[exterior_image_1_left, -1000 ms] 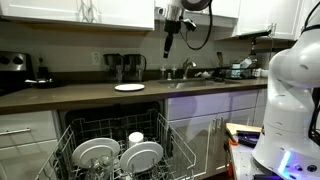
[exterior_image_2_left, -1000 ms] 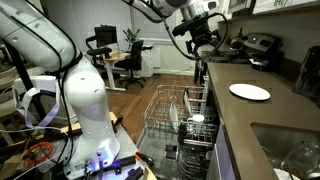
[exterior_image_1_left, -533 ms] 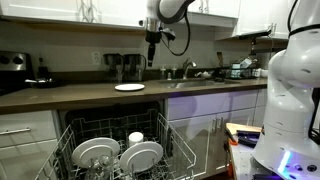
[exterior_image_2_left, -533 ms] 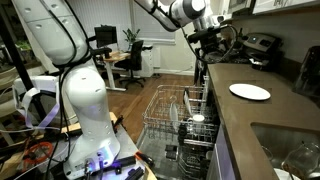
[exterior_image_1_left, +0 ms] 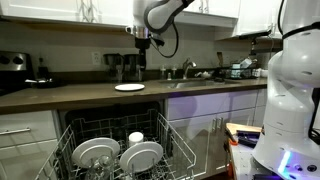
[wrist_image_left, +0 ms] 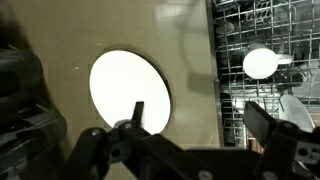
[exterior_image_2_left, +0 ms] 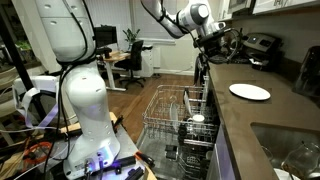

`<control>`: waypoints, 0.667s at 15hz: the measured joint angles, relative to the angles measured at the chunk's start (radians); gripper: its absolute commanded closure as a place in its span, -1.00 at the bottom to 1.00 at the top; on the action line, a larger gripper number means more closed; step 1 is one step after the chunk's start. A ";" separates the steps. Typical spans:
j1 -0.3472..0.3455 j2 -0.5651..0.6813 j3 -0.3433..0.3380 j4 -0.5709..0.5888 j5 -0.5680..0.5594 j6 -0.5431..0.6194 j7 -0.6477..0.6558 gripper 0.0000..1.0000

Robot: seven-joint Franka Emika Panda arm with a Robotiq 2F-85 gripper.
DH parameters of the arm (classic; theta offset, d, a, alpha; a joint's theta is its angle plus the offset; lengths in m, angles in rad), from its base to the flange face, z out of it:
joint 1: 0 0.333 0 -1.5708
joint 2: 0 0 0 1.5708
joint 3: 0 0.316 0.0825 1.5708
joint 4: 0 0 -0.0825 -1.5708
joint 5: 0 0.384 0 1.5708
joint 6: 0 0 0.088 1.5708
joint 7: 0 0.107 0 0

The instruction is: Place the white plate in the dishwasher

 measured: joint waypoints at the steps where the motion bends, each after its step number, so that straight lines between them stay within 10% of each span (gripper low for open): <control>1: 0.000 0.000 0.000 0.001 0.000 0.000 0.000 -1.00; 10: 0.011 0.078 0.009 0.007 -0.118 -0.006 0.075 -1.00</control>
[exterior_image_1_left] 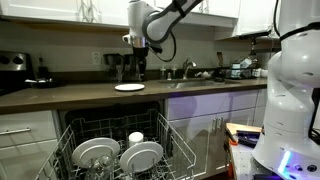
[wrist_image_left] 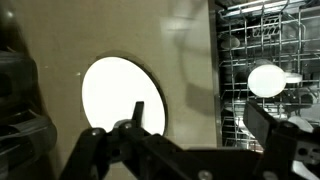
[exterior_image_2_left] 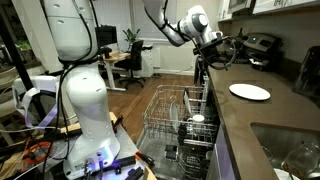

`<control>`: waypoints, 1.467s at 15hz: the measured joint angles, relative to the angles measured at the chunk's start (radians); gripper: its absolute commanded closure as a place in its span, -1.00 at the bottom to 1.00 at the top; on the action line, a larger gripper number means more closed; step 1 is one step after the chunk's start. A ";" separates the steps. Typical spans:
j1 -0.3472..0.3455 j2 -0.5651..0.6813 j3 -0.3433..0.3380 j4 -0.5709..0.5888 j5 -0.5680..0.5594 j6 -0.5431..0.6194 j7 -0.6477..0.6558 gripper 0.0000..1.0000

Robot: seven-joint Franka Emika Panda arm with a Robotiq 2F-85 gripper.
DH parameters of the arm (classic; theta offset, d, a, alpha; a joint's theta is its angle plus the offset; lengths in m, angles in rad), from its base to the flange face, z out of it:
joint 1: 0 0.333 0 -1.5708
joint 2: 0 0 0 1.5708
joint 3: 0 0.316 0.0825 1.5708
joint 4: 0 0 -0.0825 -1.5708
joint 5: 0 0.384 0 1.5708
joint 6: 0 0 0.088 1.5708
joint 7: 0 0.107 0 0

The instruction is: Place the white plate in the dishwasher

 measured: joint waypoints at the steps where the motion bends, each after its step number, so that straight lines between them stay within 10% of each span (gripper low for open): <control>1: 0.004 0.017 0.001 0.005 -0.003 0.002 0.005 -1.00; 11: 0.061 0.238 -0.018 0.147 -0.381 -0.003 0.318 -1.00; 22: 0.064 0.290 -0.020 0.182 -0.433 -0.013 0.396 -1.00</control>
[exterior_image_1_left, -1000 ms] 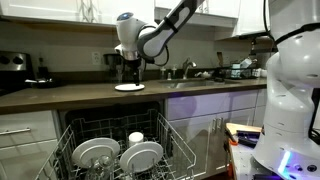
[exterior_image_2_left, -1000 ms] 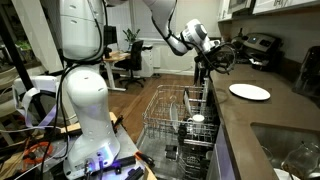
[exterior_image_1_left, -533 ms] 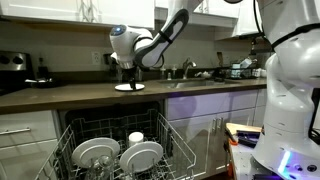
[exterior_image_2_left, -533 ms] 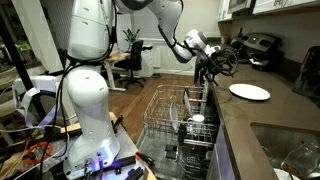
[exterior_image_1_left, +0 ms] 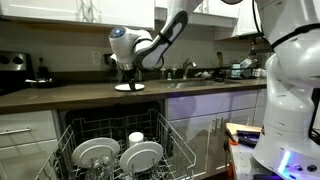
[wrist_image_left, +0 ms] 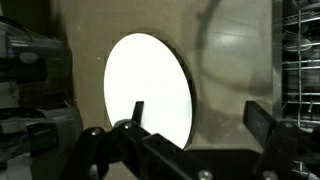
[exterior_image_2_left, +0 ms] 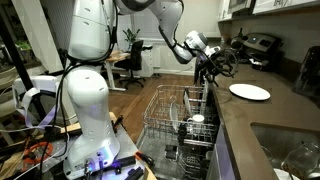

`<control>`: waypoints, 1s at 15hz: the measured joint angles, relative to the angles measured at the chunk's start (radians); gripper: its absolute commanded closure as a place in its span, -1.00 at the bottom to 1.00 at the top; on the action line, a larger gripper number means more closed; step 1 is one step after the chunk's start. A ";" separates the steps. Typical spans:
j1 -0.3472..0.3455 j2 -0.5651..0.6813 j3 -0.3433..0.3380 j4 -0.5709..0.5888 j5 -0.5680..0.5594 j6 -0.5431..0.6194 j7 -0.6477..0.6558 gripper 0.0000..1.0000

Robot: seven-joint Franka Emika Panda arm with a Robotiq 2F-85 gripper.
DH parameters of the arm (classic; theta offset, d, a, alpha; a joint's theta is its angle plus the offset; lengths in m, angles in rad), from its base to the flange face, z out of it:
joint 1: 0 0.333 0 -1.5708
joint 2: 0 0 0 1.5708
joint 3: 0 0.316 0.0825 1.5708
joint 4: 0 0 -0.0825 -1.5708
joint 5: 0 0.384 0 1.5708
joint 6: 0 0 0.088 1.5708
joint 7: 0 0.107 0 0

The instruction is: Place the white plate in the dishwasher

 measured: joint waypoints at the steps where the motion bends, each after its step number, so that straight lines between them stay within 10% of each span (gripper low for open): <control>1: 0.000 0.004 0.000 0.000 -0.011 0.002 0.013 -1.00; 15: -0.011 0.075 -0.047 0.001 -0.276 0.005 0.278 -1.00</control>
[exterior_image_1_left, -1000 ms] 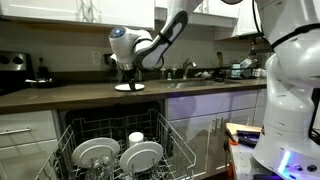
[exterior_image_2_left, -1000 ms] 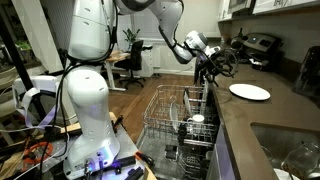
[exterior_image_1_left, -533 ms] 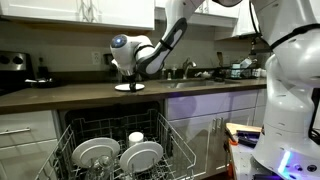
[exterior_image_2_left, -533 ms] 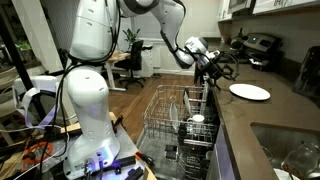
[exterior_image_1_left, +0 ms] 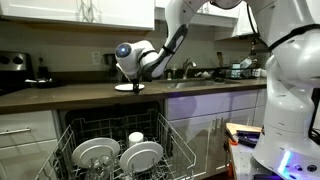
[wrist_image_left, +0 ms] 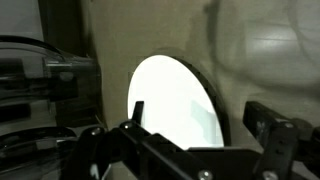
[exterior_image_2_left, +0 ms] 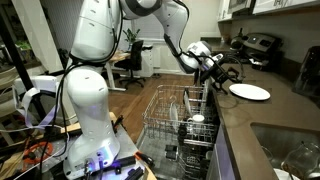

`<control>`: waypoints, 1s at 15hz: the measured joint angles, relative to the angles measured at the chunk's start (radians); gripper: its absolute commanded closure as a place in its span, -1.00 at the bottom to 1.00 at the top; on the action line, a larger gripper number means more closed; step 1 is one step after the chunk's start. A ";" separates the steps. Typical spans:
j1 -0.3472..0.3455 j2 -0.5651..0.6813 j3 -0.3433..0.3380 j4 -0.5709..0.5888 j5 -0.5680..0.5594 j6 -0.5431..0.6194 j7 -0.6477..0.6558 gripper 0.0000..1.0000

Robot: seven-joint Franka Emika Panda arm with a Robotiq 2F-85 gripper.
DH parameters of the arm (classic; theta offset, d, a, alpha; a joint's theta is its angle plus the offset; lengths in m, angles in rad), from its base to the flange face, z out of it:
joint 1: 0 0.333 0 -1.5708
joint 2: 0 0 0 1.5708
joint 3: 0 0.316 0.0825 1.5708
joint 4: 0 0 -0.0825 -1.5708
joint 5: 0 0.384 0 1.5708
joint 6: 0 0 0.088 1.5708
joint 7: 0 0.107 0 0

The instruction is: Place the white plate in the dishwasher

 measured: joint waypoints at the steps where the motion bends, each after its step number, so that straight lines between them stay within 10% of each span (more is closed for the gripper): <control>1: -0.003 0.000 0.000 0.001 -0.001 0.000 0.007 -1.00; 15: -0.009 0.006 0.029 0.029 0.003 0.009 0.011 -1.00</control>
